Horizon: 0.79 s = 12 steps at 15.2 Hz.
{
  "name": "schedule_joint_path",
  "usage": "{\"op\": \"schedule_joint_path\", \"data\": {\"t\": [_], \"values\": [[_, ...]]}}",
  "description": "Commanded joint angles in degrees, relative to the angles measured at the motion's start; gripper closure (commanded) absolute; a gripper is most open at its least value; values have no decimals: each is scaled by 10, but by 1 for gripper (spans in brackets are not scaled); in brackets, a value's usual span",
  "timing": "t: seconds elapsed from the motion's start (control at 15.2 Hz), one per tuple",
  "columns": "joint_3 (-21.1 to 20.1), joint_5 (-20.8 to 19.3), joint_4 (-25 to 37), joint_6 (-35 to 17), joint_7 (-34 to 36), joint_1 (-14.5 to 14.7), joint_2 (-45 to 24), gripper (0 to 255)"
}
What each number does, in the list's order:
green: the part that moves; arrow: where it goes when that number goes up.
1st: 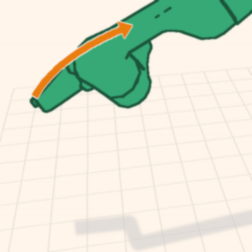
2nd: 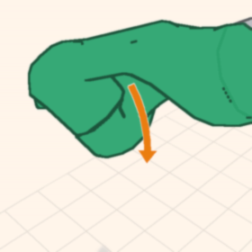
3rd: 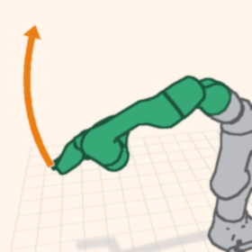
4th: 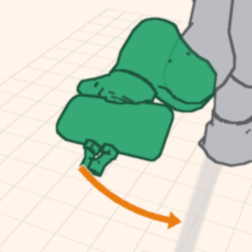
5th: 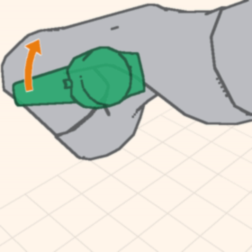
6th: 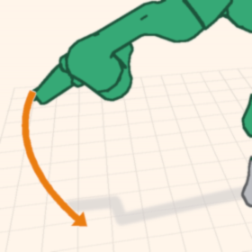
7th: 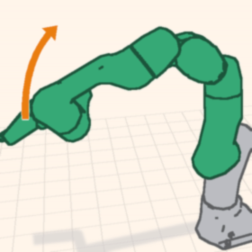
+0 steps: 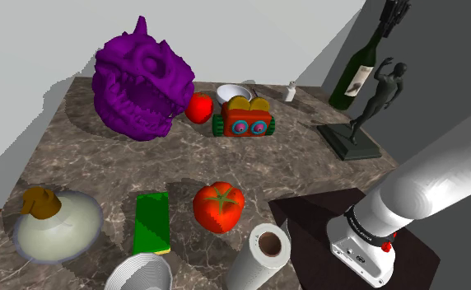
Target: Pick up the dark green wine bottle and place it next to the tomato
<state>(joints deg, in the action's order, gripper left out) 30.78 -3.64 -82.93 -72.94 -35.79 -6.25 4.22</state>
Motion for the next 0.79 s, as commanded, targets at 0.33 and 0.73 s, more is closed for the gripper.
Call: {"op": "schedule_joint_path", "data": {"t": [0.33, 0.73], "values": [[11, 19, 102, 66, -18, -8, -42, 255], [26, 48, 217, 134, -42, -28, -96, 255]]}}
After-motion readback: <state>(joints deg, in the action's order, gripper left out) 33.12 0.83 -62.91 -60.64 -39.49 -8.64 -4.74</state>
